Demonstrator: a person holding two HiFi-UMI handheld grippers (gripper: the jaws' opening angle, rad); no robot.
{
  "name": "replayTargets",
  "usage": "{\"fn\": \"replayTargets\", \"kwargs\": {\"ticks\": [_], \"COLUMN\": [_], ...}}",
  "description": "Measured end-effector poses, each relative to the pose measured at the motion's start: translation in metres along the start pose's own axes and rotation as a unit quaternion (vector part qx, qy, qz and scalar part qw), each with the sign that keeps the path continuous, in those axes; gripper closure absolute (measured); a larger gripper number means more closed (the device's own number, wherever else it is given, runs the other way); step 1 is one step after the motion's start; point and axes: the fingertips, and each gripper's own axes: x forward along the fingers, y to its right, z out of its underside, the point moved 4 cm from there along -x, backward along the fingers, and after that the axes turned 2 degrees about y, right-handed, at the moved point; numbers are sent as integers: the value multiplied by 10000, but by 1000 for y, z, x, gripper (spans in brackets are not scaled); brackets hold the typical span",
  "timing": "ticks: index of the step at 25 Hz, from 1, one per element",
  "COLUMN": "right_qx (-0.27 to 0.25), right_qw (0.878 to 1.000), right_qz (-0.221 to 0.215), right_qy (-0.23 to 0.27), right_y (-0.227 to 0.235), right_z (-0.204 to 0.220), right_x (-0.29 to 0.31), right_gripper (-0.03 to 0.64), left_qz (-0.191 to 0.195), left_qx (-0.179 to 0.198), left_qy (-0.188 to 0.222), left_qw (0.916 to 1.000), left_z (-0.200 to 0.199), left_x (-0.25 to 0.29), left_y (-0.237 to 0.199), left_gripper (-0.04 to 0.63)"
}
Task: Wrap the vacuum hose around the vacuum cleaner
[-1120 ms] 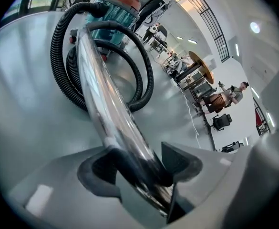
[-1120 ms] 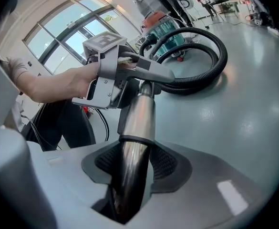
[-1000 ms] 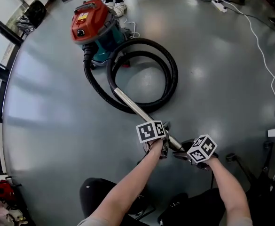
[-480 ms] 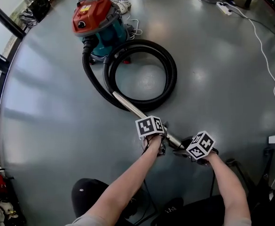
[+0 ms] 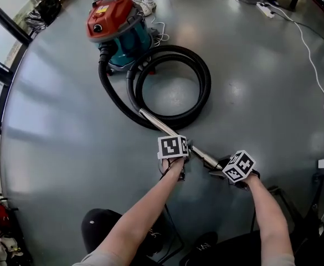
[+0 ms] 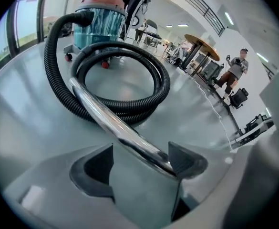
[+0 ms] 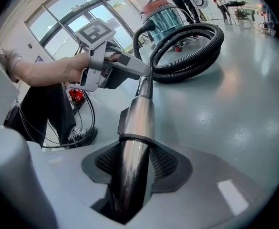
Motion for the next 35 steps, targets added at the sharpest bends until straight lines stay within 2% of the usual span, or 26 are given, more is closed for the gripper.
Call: {"fn": "replayTargets", "kwargs": {"ticks": [4, 5, 7, 9, 11, 13, 19, 23, 27, 32, 35], "right_qx": [-221, -308, -466, -578, -705, -850, -823, -763, -949, -958, -896], "right_qw": [9988, 9980, 9955, 9923, 9874, 9813, 9722, 9705, 9671, 9651, 9673], "right_qz": [389, 500, 756, 1021, 1329, 1629, 2024, 2036, 1997, 2031, 1902], "right_qy": [-178, -237, -322, -388, -487, -580, -839, -1044, -1256, -1343, -1420], "right_y": [17, 20, 27, 36, 45, 53, 64, 70, 73, 73, 70], "right_z": [5, 5, 7, 10, 10, 11, 14, 20, 27, 25, 27], "right_x": [2, 4, 8, 10, 10, 10, 18, 23, 26, 29, 30], "right_gripper": [422, 422, 423, 423, 419, 414, 408, 407, 405, 402, 331], "left_qz": [-103, -135, -235, -280, -65, 118, 460, 641, 703, 692, 684], "left_qx": [462, 620, 1079, 1733, 2395, 2789, 2922, 3115, 3314, 3352, 3269], "left_qy": [117, 129, 115, 106, 173, 225, 304, 143, 76, -96, -152], "left_qw": [9988, 9979, 9938, 9844, 9707, 9600, 9548, 9480, 9408, 9395, 9425], "left_z": [-14, -17, -23, -28, -34, -39, -36, -22, -14, -13, -12], "left_x": [-17, -21, -30, -39, -47, -56, -57, -47, -40, -30, -22], "left_y": [-9, -10, -10, -3, 10, 20, 38, 55, 66, 64, 62], "left_gripper": [266, 298, 426, 592, 592, 592, 592, 592, 592, 592, 592]}}
